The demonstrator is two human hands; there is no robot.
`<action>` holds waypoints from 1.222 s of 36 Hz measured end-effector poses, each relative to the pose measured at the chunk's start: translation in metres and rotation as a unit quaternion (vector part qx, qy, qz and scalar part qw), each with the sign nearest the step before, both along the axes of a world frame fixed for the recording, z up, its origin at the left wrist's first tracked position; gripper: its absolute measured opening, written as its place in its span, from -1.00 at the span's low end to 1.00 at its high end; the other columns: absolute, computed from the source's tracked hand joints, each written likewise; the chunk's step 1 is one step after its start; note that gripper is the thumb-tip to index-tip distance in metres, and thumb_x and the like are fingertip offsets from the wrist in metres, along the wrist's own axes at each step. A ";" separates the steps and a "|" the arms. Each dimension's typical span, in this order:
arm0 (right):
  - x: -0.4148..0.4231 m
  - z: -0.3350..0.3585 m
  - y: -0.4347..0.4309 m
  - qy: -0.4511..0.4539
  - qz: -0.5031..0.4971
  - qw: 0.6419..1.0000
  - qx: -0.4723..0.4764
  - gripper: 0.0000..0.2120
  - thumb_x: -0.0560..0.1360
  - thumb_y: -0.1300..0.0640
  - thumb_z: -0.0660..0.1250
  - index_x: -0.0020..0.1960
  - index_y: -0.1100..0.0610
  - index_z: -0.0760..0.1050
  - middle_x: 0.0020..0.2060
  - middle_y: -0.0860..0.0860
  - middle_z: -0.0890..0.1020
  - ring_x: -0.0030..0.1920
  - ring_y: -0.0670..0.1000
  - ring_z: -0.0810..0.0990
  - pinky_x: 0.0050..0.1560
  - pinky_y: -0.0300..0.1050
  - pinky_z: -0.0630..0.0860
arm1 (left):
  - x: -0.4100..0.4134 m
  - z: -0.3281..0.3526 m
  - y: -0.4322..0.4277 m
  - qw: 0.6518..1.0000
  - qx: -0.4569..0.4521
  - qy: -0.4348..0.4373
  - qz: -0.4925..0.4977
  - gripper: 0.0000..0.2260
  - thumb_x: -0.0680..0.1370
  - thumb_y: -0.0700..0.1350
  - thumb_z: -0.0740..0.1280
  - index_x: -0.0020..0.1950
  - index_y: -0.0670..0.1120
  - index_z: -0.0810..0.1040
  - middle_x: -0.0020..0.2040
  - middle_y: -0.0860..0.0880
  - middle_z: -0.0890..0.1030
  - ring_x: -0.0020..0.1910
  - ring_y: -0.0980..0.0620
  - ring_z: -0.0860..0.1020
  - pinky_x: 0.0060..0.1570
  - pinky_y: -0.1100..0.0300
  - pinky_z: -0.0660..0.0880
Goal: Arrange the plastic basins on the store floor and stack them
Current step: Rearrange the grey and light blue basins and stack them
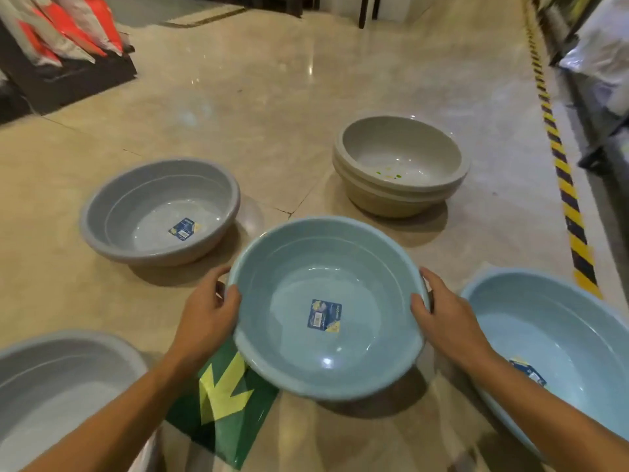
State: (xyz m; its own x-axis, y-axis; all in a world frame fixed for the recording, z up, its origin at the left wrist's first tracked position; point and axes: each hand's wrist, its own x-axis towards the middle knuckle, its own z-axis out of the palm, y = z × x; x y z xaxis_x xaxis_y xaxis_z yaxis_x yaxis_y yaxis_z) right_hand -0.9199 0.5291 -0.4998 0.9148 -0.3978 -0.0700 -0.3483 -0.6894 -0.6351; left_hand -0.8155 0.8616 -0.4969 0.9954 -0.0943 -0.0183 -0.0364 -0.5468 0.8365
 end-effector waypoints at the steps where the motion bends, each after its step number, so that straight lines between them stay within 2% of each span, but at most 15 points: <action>1: 0.000 0.006 0.003 -0.013 -0.003 1.000 0.003 -0.57 0.64 0.06 0.25 0.48 -0.11 0.32 0.01 -0.05 0.65 -0.02 0.06 0.65 0.03 0.07 0.60 | -0.001 0.008 0.005 1.000 -0.009 -0.016 0.005 -0.70 0.63 -0.07 0.25 0.36 0.06 0.47 -0.08 0.05 0.61 -0.18 0.09 0.61 -0.28 0.26 0.52; 4: 0.003 0.027 0.024 -0.058 -0.009 0.998 0.024 -0.60 0.64 0.03 0.28 0.45 -0.18 0.34 -0.11 -0.18 0.61 -0.13 -0.10 0.62 -0.12 -0.11 0.59 | -0.004 0.035 0.028 0.999 -0.040 -0.032 0.014 -0.73 0.62 -0.09 0.27 0.32 0.08 0.46 0.01 0.11 0.60 -0.11 0.23 0.60 -0.32 0.40 0.52; 7: 0.012 0.053 0.054 -0.105 -0.029 0.990 0.085 -0.64 0.63 0.07 0.30 0.40 -0.14 0.43 -0.13 -0.11 0.62 -0.15 -0.11 0.63 -0.21 -0.23 0.54 | -0.007 0.066 0.063 0.997 -0.054 -0.041 0.033 -0.71 0.62 -0.07 0.28 0.34 0.04 0.47 -0.04 0.02 0.62 -0.07 0.08 0.63 -0.18 0.23 0.58; 11: 0.031 0.088 0.102 -0.136 -0.033 0.978 0.152 -0.62 0.59 0.14 0.35 0.39 -0.05 0.50 -0.07 -0.19 0.66 -0.14 -0.16 0.67 -0.07 0.00 0.67 | -0.016 0.099 0.127 0.996 -0.041 -0.049 0.065 -0.69 0.61 -0.06 0.31 0.36 0.00 0.48 -0.10 -0.09 0.61 -0.13 -0.05 0.65 -0.09 0.01 0.62; 13: 0.040 0.104 0.132 -0.137 -0.013 0.975 0.172 -0.60 0.57 0.15 0.36 0.40 0.00 0.52 -0.05 -0.01 0.70 -0.06 0.01 0.70 0.03 0.18 0.67 | -0.023 0.113 0.162 0.993 -0.047 -0.045 0.095 -0.68 0.59 -0.07 0.33 0.35 -0.01 0.51 -0.12 -0.10 0.62 -0.16 -0.05 0.65 -0.05 -0.06 0.63; 15: 0.048 0.117 0.161 -0.137 0.012 0.972 0.189 -0.59 0.56 0.15 0.37 0.40 0.00 0.52 0.00 0.20 0.68 0.00 0.22 0.69 0.05 0.28 0.66 | -0.033 0.127 0.195 0.990 -0.055 -0.044 0.123 -0.69 0.58 -0.10 0.35 0.33 -0.02 0.53 -0.18 -0.08 0.62 -0.23 0.05 0.65 -0.11 -0.01 0.60; 17: 0.055 0.129 0.192 -0.138 0.044 0.969 0.198 -0.61 0.56 0.14 0.38 0.36 -0.10 0.51 -0.03 0.27 0.66 -0.03 0.31 0.68 0.00 0.34 0.64 | -0.047 0.139 0.227 0.985 -0.059 -0.050 0.153 -0.70 0.57 -0.14 0.36 0.30 -0.05 0.55 -0.25 -0.04 0.59 -0.36 0.18 0.59 -0.23 0.14 0.50; 19: 0.061 0.137 0.222 -0.137 0.081 0.969 0.192 -0.61 0.56 0.13 0.38 0.32 -0.17 0.49 -0.17 0.25 0.64 -0.13 0.30 0.68 -0.06 0.34 0.64 | -0.064 0.149 0.257 0.980 -0.060 -0.055 0.183 -0.72 0.57 -0.16 0.36 0.29 -0.06 0.56 -0.30 -0.02 0.57 -0.43 0.23 0.55 -0.27 0.19 0.44; 22: 0.070 0.145 0.265 -0.133 0.137 0.967 0.169 -0.64 0.57 0.16 0.37 0.34 -0.04 0.53 -0.31 0.13 0.59 -0.27 0.16 0.62 -0.13 0.24 0.61 | -0.089 0.157 0.300 0.972 -0.053 -0.058 0.221 -0.73 0.58 -0.14 0.36 0.29 -0.04 0.55 -0.31 -0.01 0.57 -0.43 0.24 0.55 -0.26 0.22 0.44; 27: 0.075 0.149 0.329 -0.114 0.223 0.958 0.139 -0.68 0.57 0.13 0.33 0.30 -0.09 0.52 -0.25 0.26 0.59 -0.19 0.30 0.61 -0.14 0.26 0.59 | -0.126 0.153 0.355 0.955 -0.062 -0.064 0.282 -0.73 0.57 -0.15 0.37 0.27 -0.03 0.56 -0.28 -0.03 0.58 -0.42 0.24 0.54 -0.30 0.26 0.46; 31: 0.071 0.133 0.361 -0.103 0.250 0.954 0.128 -0.69 0.58 0.11 0.31 0.30 -0.08 0.52 -0.29 0.14 0.56 -0.27 0.13 0.58 -0.27 0.03 0.53 | -0.152 0.134 0.380 0.941 -0.097 -0.060 0.319 -0.75 0.56 -0.23 0.36 0.23 -0.07 0.57 -0.44 0.13 0.54 -0.46 0.23 0.51 -0.34 0.31 0.44; 33: 0.065 0.120 0.369 -0.094 0.257 0.954 0.126 -0.69 0.58 0.11 0.32 0.30 -0.08 0.51 -0.32 0.08 0.57 -0.29 0.04 0.58 -0.29 -0.08 0.47 | -0.160 0.122 0.388 0.938 -0.106 -0.052 0.327 -0.75 0.56 -0.24 0.35 0.23 -0.08 0.57 -0.46 0.14 0.52 -0.47 0.23 0.50 -0.35 0.34 0.44; 36: 0.057 0.098 0.373 -0.086 0.260 0.955 0.115 -0.68 0.55 0.13 0.34 0.29 -0.06 0.54 -0.28 0.07 0.58 -0.29 -0.08 0.58 -0.28 -0.12 0.47 | -0.169 0.102 0.392 0.935 -0.116 -0.039 0.333 -0.75 0.56 -0.24 0.35 0.22 -0.08 0.57 -0.43 0.12 0.52 -0.45 0.23 0.52 -0.38 0.35 0.47; 41: 0.041 0.064 0.371 -0.060 0.267 0.959 0.071 -0.70 0.58 0.10 0.33 0.30 -0.05 0.50 -0.29 0.03 0.55 -0.30 -0.05 0.54 -0.34 -0.11 0.43 | -0.179 0.066 0.390 0.940 -0.110 -0.006 0.324 -0.77 0.57 -0.25 0.33 0.19 -0.04 0.56 -0.30 -0.04 0.51 -0.43 0.24 0.51 -0.29 0.29 0.45; 44: 0.035 0.046 0.370 -0.043 0.280 0.958 0.046 -0.71 0.60 0.08 0.30 0.31 -0.08 0.45 -0.33 0.07 0.53 -0.33 0.03 0.54 -0.36 0.01 0.47 | -0.183 0.046 0.391 0.946 -0.097 0.016 0.308 -0.76 0.56 -0.23 0.35 0.17 0.02 0.56 -0.25 -0.11 0.54 -0.28 0.03 0.58 -0.20 0.07 0.55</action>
